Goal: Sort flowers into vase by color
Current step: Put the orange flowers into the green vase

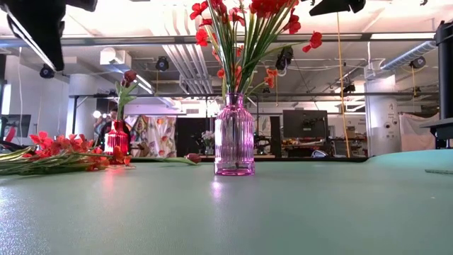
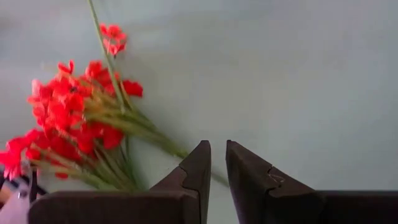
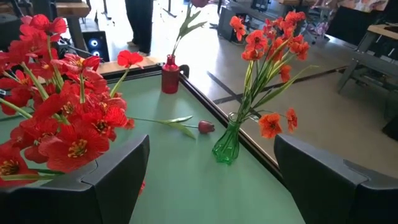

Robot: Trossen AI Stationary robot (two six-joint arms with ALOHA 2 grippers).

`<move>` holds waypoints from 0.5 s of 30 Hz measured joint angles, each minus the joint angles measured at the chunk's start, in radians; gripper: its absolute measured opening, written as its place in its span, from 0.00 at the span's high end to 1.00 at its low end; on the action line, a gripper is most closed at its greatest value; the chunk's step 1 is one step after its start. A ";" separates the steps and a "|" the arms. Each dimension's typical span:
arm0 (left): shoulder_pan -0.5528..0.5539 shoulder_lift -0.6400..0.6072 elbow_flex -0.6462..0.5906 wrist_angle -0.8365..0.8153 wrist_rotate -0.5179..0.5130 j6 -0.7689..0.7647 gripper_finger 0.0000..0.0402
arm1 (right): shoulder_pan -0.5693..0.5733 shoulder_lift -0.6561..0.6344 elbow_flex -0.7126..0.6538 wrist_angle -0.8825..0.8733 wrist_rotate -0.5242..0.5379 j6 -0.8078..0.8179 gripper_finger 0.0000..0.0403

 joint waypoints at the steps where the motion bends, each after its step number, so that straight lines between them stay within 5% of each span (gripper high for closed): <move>1: -0.006 0.000 0.000 -0.010 0.004 -0.016 0.90 | 0.000 0.000 0.000 0.000 0.000 0.000 0.17; 15: -0.129 0.005 0.000 -0.085 0.056 -0.311 0.90 | 0.000 0.000 0.000 -0.012 0.000 -0.002 0.17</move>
